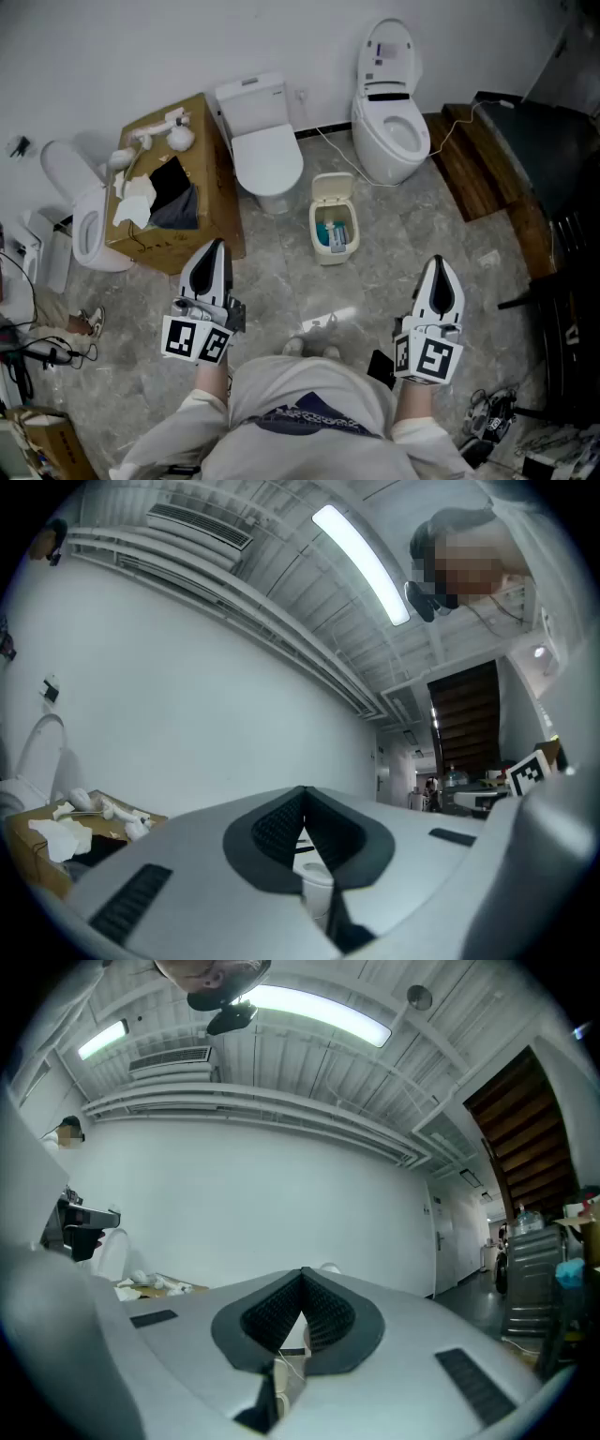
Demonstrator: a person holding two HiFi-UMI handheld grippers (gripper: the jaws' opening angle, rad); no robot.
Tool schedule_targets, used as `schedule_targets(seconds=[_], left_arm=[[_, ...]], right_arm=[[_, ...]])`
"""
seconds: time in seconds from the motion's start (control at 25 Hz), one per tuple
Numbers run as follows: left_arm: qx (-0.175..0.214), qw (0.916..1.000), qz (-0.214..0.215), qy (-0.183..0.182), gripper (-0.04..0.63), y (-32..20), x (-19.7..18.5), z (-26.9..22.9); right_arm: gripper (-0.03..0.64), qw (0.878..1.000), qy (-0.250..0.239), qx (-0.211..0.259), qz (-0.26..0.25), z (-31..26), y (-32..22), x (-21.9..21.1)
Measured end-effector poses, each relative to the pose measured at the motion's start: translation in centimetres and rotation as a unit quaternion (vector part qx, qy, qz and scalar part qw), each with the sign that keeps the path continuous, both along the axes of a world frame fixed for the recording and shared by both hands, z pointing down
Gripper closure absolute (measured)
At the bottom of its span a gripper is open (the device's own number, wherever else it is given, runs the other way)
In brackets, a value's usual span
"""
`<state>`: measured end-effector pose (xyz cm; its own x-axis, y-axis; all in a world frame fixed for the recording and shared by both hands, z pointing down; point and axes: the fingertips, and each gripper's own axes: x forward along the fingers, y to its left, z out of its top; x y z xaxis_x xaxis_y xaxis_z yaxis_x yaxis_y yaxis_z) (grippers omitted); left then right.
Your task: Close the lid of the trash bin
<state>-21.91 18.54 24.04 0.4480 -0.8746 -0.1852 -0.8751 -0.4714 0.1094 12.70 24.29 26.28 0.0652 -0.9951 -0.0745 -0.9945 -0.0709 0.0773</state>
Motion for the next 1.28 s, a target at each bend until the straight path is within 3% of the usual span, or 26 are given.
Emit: schedule_targets(seconds=[0.28,0.44,0.48,0.52,0.6,0.68,1.08,1.28], left_arm=[[0.000,1.0000,-0.002,0.000,0.598,0.4,0.0,0.0],[0.015,0.9999,0.005,-0.005,0.593,0.7,0.3,-0.7],[0.018,0.9998,0.010,-0.008,0.558,0.7,0.6,-0.9],[0.019,0.9997,0.015,-0.009,0.487,0.8,0.8,-1.0],[0.015,0.9996,0.020,-0.008,0.377,0.8,1.1,-0.9],[0.011,0.9996,0.023,-0.008,0.345,0.9,1.4,-0.6],[-0.003,0.9997,0.021,-0.009,0.345,1.2,3.0,0.0],[-0.015,0.9999,-0.002,-0.002,0.345,1.0,4.5,1.4]], right_arm=[[0.612,1.000,0.000,0.002,-0.007,0.1,0.3,-0.1],[0.599,0.996,-0.064,0.020,-0.053,-0.3,0.5,-0.2],[0.482,0.994,-0.078,0.019,-0.072,-0.3,0.5,-0.4],[0.305,0.992,-0.085,0.016,-0.086,-0.2,0.5,-0.5],[0.262,0.992,-0.081,0.010,-0.093,0.1,0.6,-0.3],[0.220,0.994,-0.070,0.006,-0.089,0.4,0.8,0.2],[0.209,0.994,-0.076,-0.012,-0.075,0.9,1.6,3.6],[0.213,0.994,-0.069,-0.028,-0.085,1.6,1.2,5.9]])
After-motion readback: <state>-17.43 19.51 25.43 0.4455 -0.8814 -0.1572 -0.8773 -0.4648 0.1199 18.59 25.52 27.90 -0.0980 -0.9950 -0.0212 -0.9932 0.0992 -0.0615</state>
